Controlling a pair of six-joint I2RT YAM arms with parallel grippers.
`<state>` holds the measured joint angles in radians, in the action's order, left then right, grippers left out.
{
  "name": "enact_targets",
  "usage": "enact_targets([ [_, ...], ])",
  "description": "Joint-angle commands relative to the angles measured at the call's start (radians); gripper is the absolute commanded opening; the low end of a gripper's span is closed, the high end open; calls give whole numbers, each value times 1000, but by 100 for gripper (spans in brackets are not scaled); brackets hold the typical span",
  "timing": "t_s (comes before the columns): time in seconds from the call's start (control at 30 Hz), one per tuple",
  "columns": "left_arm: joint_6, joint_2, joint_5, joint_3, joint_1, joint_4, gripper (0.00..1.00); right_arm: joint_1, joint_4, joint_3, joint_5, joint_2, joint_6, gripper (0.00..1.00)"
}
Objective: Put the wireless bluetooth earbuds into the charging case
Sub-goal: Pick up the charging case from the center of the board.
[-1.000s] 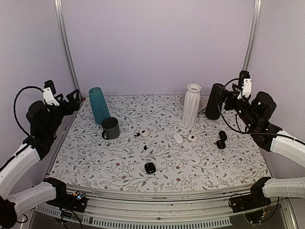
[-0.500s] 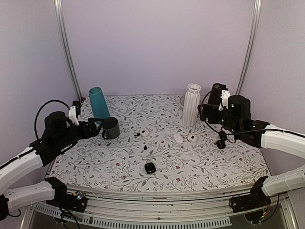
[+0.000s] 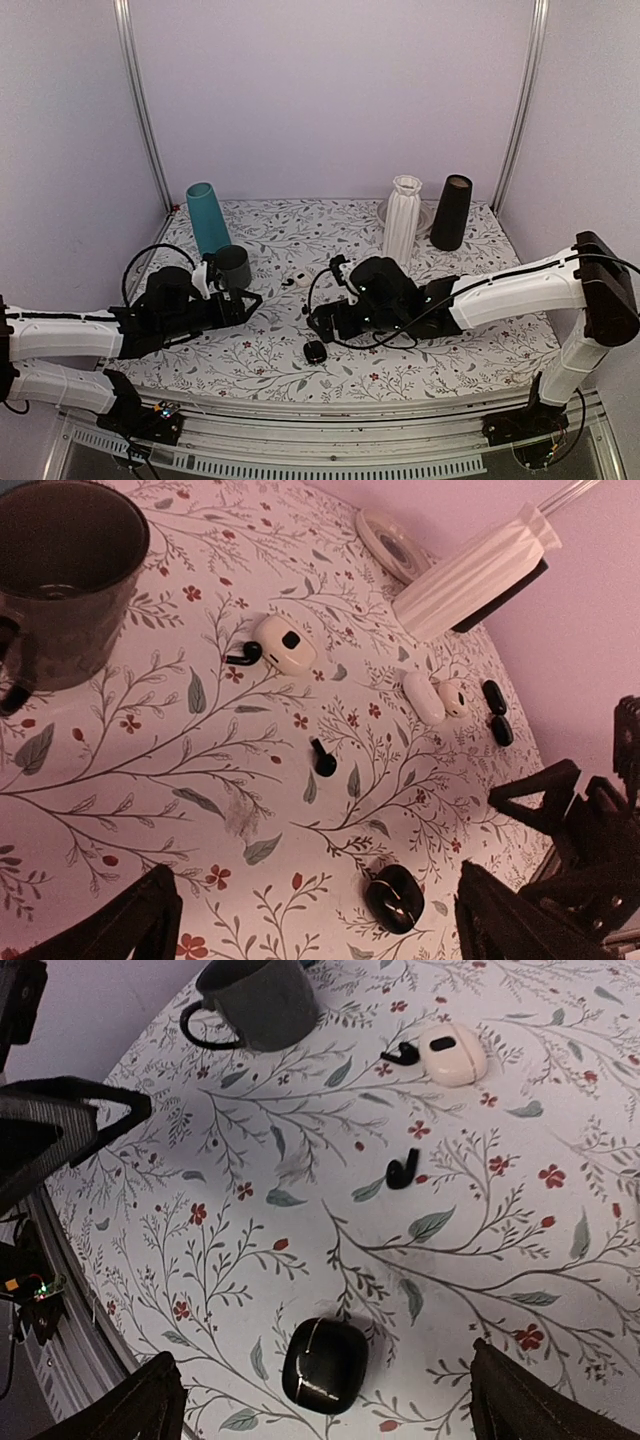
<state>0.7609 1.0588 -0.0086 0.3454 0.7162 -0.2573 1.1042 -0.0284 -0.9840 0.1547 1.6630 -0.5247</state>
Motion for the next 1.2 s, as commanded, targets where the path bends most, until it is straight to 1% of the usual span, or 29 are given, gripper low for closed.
enact_targets([
  [0.0, 100, 33, -31, -37, 25, -148, 96, 101, 122, -77, -33, 121, -111, 100],
  [0.1, 108, 16, -63, -42, 26, -151, 96, 132, 221, -148, -4, 194, -155, 94],
  [0.17, 92, 0, -86, -30, 25, -129, 96, 145, 264, -175, 36, 218, -183, 93],
  [0.3, 41, -18, -117, 9, 23, -70, 96, 148, 352, -263, 94, 296, -182, 88],
  [0.43, 13, -23, -139, 40, 22, -31, 96, 154, 438, -350, 140, 372, -162, 79],
  [0.63, 7, -47, -139, 44, 16, -28, 96, 156, 531, -407, 196, 424, -168, 65],
  [0.7, 0, -63, -136, 48, 15, -28, 96, 158, 538, -406, 205, 429, -167, 61],
  [0.77, -12, -80, -135, 44, 15, -30, 96, 158, 533, -405, 206, 434, -162, 59],
  [0.97, -31, -114, -122, 28, 14, -33, 96, 158, 489, -399, 179, 434, -120, 43],
  [1.07, -39, -110, -98, 21, 13, -42, 96, 157, 442, -373, 166, 399, -89, 38],
  [1.17, -57, -105, -56, 4, 13, -89, 96, 151, 369, -334, 137, 339, -53, 33],
])
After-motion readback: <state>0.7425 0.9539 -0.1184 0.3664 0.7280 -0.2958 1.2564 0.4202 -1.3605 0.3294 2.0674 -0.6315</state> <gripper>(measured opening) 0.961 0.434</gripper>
